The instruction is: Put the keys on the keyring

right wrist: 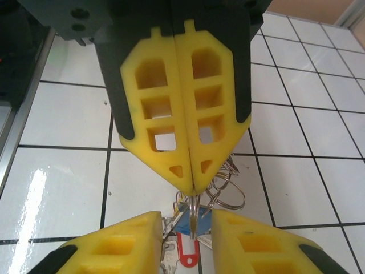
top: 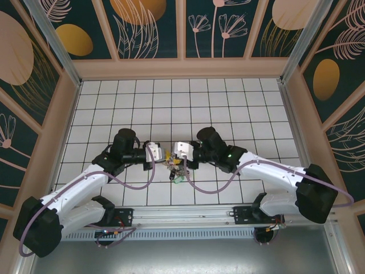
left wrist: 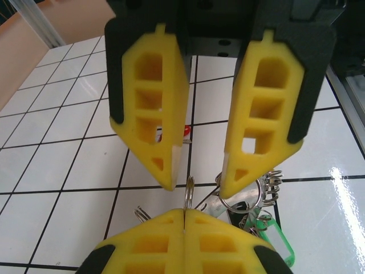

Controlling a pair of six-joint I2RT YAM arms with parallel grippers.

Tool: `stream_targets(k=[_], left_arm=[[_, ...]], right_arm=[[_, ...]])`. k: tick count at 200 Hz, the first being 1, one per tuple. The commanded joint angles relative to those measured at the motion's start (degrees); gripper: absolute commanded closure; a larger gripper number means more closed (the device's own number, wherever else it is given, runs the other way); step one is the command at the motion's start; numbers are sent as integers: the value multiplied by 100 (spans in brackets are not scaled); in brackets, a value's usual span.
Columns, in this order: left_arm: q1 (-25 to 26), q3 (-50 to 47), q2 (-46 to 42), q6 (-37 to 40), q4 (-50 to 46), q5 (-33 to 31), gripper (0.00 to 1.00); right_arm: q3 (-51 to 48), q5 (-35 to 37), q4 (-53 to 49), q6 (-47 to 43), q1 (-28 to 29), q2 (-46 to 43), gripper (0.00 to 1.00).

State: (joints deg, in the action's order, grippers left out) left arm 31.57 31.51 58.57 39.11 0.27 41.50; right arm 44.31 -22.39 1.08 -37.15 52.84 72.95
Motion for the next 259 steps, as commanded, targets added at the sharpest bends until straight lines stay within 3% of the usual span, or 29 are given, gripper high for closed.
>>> stream_targets(k=[1,56,68,81,115,129,164,181,221,259], left_arm=[[3,-36,-10,-22,289,266,100],[6,-13,6,26,241,397,100],[2,-15,5,35,230,391,100],[0,-13,-3,22,245,390,100],[0,-39,-144,-145,285,348,100],[1,-55,-273,-239,152,238,76],[6,-140,-697,-378,-236,-172,48],[7,-77,-759,-546,-301,-327,46],[5,618,-397,-1559,-307,-1053,32],[-24,1723,406,-2066,-671,-1290,34]], right_arm=[[273,33,-258,-198,-80,106,74],[442,89,-382,-284,-125,282,79],[470,94,-400,-302,-124,305,85],[505,123,-432,-314,-125,332,100],[402,542,-340,-557,-95,174,100],[268,865,-233,-799,-57,-7,100],[185,2044,-584,-2442,332,-278,100],[106,2715,-662,-3361,580,-380,100],[191,4047,-1002,-5257,874,-385,100],[190,4787,-1216,-6924,887,-460,100]])
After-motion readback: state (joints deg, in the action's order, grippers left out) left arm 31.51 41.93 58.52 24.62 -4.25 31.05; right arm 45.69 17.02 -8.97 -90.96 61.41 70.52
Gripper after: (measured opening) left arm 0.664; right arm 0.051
